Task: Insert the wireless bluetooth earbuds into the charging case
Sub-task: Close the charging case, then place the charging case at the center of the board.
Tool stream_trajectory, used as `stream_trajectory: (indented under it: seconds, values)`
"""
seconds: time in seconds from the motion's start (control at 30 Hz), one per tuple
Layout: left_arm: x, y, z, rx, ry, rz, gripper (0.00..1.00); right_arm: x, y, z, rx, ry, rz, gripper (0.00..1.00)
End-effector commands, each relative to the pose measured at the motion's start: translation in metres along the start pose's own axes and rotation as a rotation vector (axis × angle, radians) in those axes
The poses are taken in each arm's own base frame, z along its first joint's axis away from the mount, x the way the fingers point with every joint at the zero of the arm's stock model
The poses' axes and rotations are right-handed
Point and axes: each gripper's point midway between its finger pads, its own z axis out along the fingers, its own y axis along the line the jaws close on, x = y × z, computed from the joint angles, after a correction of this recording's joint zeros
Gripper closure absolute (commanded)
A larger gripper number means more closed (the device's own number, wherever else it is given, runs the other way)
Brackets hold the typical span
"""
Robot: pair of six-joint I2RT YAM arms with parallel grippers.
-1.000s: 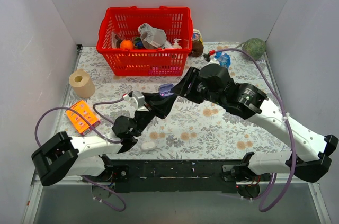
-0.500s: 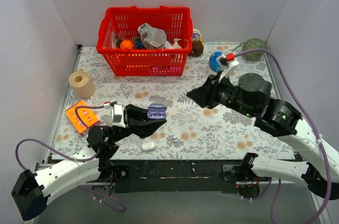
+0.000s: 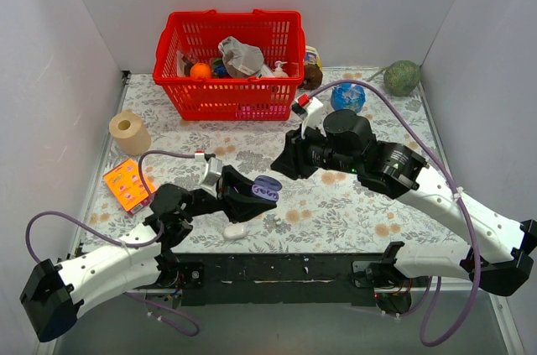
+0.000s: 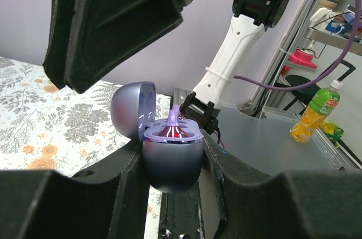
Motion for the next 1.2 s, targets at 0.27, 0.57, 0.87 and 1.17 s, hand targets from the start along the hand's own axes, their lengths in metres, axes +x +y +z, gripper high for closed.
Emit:
stream_trajectory:
  seconds: [0.27, 0.57, 0.87, 1.17]
  values:
    - [-0.014, 0.003, 0.011, 0.006, -0.028, 0.028, 1.00, -0.005, 0.042, -0.016, -0.138, -0.026, -0.062, 0.65]
    - [-0.015, 0.011, 0.012, -0.026, -0.043, 0.033, 1.00, 0.007, 0.044, -0.017, -0.107, -0.007, -0.036, 0.66]
    - [0.017, 0.076, 0.010, -0.395, 0.075, -0.204, 0.97, 0.007, -0.064, -0.082, 0.349, -0.362, 0.145, 0.56]
    - [0.119, 0.210, 0.004, -0.765, 0.274, -0.630, 1.00, 0.101, -0.099, -0.056, 0.442, -0.120, 0.158, 0.57]
